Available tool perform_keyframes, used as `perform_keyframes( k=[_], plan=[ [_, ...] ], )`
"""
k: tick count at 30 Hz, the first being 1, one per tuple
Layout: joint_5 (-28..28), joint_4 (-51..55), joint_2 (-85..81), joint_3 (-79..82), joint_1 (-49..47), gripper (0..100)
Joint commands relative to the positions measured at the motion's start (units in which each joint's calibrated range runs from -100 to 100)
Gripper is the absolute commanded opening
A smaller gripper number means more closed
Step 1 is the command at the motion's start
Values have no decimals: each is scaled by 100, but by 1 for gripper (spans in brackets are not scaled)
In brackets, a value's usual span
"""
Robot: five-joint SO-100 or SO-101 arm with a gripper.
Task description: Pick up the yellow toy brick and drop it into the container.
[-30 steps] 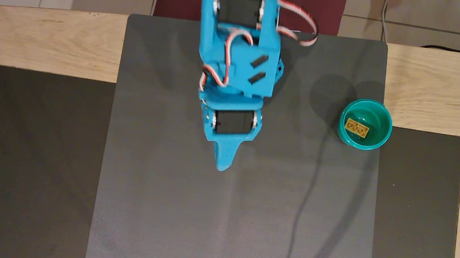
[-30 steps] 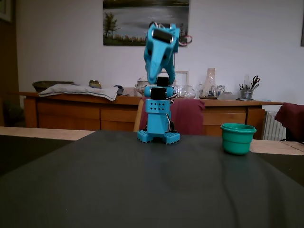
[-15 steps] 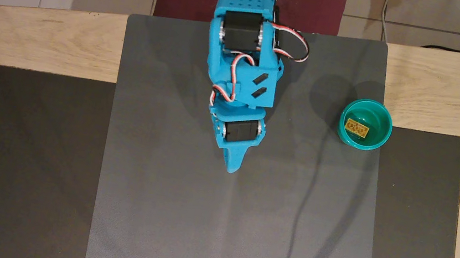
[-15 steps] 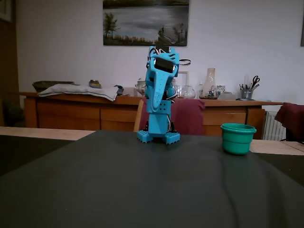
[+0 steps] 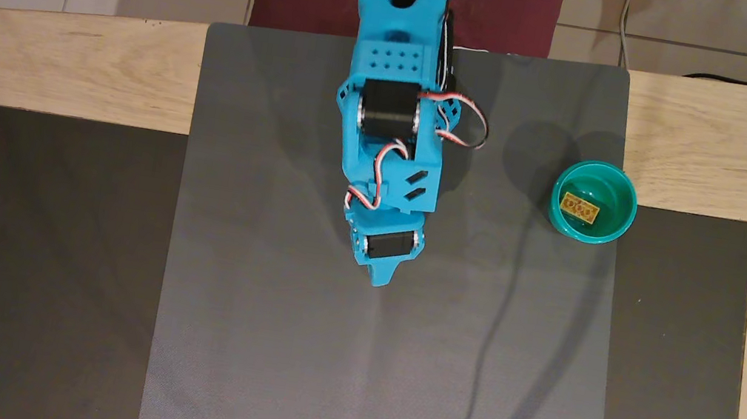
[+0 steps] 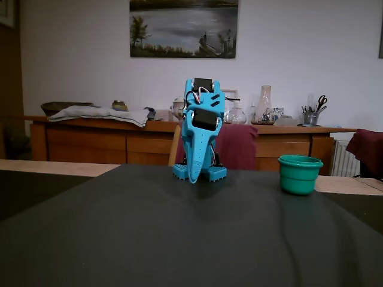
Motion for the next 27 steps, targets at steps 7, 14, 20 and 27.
perform_keyframes(
  k=[7, 14, 20, 27],
  plan=[
    [-9, -81, -35, 2, 17, 0],
    [-134, -99, -35, 2, 33, 0],
    [-317, -144, -35, 2, 187, 0],
    [-323, -144, -35, -7, 180, 0]
  ],
)
